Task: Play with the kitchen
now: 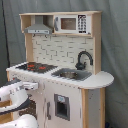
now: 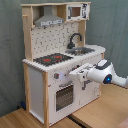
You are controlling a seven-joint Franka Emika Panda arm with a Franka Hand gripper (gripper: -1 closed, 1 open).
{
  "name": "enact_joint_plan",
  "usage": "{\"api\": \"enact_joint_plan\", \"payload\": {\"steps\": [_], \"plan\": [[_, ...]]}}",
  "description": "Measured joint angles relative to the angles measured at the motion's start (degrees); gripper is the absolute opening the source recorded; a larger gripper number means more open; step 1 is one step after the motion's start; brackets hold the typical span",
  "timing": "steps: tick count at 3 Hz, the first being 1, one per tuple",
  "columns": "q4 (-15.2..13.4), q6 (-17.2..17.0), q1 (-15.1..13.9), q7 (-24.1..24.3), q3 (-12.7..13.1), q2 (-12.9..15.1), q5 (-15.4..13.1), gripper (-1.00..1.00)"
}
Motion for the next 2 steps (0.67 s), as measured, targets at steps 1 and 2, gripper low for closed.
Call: {"api": "enact_joint_plan", "payload": {"steps": [1, 2], "plan": [[0.0, 0.2, 0.0, 6.4, 0.0, 0.7, 0.0, 1.00], [0.0, 0.4, 0.0, 12.2, 0.1, 0.9, 0.0, 1.00]]}}
